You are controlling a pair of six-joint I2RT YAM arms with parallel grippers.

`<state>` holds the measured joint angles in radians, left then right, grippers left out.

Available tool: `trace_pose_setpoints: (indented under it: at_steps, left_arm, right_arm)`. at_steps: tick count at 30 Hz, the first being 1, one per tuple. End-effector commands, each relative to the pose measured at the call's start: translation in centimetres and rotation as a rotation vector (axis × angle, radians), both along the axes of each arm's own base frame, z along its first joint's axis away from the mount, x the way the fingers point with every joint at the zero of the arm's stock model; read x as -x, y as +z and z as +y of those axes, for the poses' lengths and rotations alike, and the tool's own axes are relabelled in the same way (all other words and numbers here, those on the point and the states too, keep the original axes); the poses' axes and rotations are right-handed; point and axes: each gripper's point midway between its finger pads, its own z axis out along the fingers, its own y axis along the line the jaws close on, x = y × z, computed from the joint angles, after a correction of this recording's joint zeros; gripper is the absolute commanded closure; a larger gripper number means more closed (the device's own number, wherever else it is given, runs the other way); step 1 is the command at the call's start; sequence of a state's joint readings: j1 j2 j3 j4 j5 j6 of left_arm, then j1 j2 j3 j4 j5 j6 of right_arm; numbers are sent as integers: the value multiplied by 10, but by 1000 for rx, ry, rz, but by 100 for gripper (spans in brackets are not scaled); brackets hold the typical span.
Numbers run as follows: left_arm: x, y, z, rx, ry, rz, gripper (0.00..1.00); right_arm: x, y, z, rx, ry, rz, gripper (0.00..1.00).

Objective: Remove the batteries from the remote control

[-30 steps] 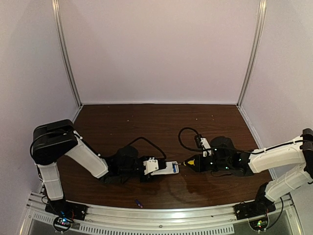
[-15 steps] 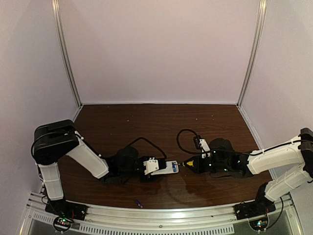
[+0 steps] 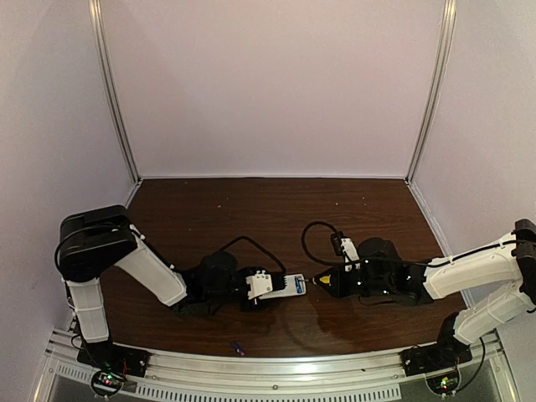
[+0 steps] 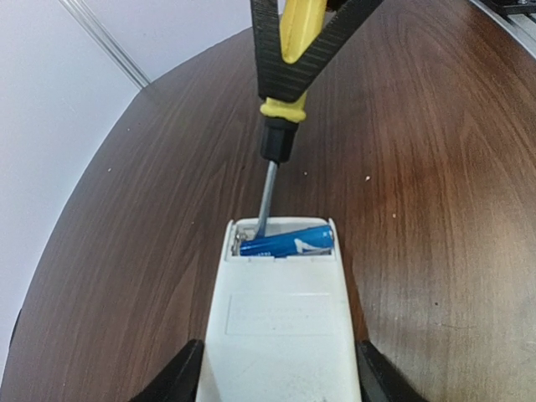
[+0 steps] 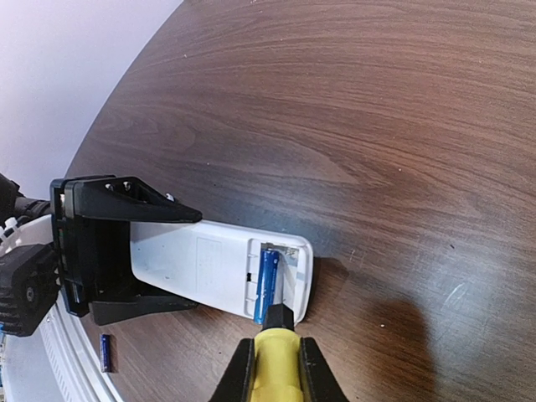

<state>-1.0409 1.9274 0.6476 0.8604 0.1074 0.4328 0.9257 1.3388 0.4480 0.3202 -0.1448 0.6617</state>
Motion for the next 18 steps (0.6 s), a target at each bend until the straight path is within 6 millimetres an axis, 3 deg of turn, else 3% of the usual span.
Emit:
trace_pose_setpoints:
  at_steps: [1,10,18]
  left_arm:
    - [-27,24,0,78,97,-95,100]
    - [-44,23,12,68,198,-144,100]
    - [-44,21,14,61,205,-147,100]
  right_arm:
    - [23,5,16,-20,105,42,100]
    - [22,8,17,-8,103,33,100]
    - [18,8,17,1,85,22,100]
